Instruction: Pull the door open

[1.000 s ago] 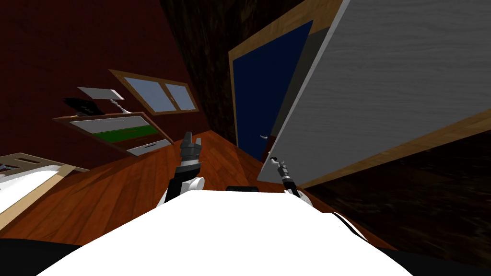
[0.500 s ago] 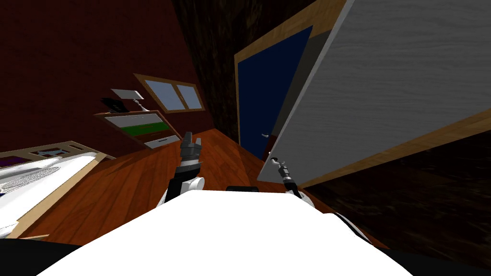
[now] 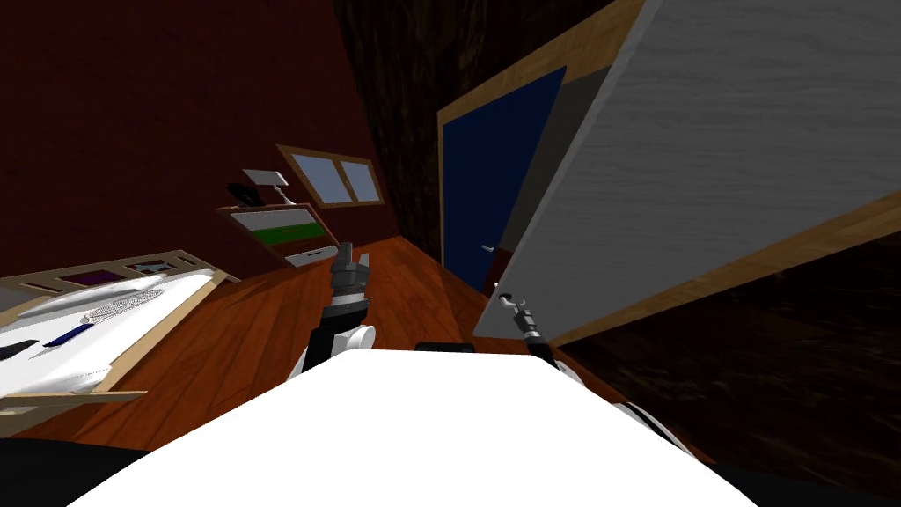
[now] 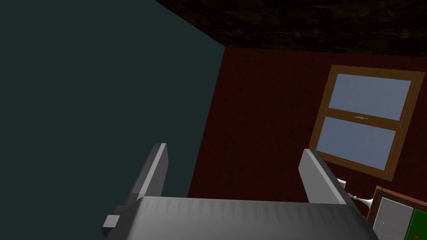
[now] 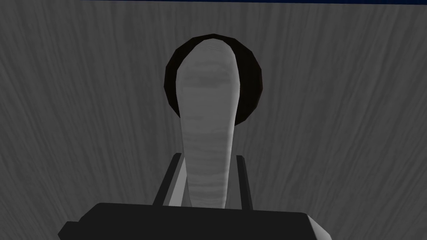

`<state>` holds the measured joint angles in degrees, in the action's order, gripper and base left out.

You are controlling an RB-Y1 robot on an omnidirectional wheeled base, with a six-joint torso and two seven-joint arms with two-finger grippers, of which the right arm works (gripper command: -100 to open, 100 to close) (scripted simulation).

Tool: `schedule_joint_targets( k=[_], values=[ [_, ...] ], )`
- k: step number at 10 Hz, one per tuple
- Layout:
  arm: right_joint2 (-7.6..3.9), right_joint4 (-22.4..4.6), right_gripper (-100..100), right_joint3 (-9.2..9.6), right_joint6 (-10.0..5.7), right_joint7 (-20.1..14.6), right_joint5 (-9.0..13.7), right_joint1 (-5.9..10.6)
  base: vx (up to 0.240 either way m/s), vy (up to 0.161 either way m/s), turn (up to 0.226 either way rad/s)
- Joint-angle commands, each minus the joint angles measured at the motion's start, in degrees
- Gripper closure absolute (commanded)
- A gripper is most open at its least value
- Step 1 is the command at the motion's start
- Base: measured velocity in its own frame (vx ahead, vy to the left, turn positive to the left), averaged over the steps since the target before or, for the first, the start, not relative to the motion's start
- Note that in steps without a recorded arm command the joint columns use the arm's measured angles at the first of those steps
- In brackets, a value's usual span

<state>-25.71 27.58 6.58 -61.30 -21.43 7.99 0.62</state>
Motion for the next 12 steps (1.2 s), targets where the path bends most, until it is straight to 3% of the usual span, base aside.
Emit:
schedule_joint_targets(
  k=[1, 4, 5, 6, 8, 9, 11, 12],
  values=[
    [-0.47, -0.12, 100, 0.77, -2.07, -1.04, -0.22, -0.96, -0.134, -0.065, 0.207],
    [-1.37, -0.57, 100, 1.33, -4.00, -2.11, -0.28, -2.14, -0.134, -0.029, 0.098],
    [-1.51, -1.82, 100, 0.91, -4.21, -1.93, -0.10, -1.14, -0.063, -0.023, 0.003],
    [-2.04, -2.31, 100, 1.69, -6.34, -2.61, -0.32, -2.55, -0.144, -0.063, 0.177],
    [-2.04, -2.31, 100, 1.69, -6.34, -2.61, -0.32, -2.55, -0.124, -0.036, 0.059],
    [-2.54, -2.68, 100, 2.35, -8.27, -3.19, -0.49, -3.61, -0.130, -0.026, 0.136],
    [-2.72, -2.82, 100, 2.58, -8.96, -3.40, -0.55, -3.99, -0.123, -0.050, 0.092],
    [-3.07, -3.09, 100, 3.03, -10.31, -3.80, -0.67, -4.74, -0.096, -0.056, 0.082]
  ],
)
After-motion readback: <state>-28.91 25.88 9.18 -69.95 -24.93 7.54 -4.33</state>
